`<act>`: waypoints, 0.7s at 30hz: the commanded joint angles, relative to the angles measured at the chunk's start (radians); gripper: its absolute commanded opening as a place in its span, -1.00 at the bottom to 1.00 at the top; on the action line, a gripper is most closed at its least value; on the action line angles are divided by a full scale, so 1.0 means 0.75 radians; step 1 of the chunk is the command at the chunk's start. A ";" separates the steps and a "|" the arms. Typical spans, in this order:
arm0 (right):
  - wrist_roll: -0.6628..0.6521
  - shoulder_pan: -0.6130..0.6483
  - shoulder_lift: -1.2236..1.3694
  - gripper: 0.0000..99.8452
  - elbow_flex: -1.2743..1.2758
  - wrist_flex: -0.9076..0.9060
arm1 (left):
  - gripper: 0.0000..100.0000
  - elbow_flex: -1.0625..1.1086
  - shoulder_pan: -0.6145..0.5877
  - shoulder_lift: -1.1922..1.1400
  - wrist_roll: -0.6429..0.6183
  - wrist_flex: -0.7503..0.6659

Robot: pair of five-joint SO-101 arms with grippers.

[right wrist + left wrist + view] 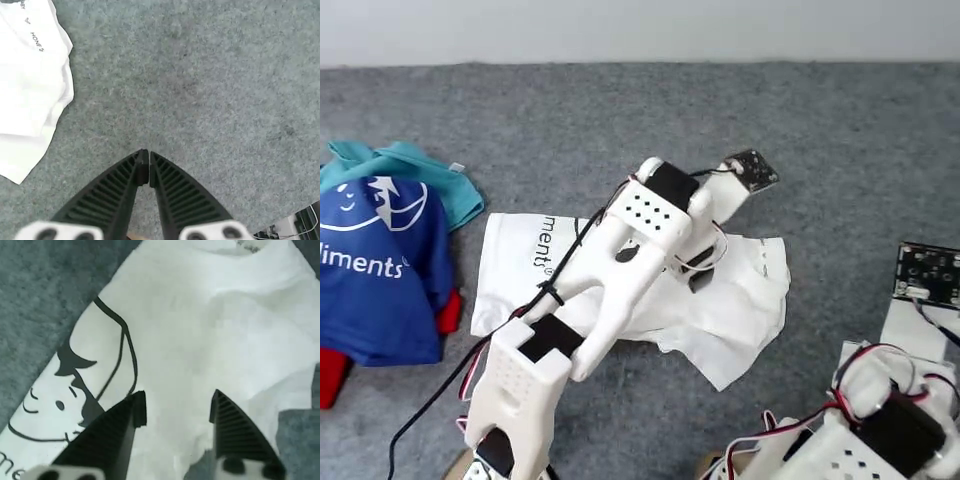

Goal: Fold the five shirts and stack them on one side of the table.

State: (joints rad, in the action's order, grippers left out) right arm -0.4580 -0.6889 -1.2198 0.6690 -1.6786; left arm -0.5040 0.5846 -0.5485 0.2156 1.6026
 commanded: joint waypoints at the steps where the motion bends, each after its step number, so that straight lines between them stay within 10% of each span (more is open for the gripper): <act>1: 0.008 -0.007 0.009 -0.97 0.000 0.005 | -0.57 -0.001 0.018 0.008 -0.008 -0.133; 21: 0.010 -0.011 0.009 -0.98 -0.002 -0.005 | -0.58 -0.175 -0.168 -0.297 -0.010 -0.164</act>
State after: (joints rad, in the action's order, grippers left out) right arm -0.4580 -0.6889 -1.2198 0.6690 -1.6786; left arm -0.5731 0.4910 -0.7833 0.2156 1.4354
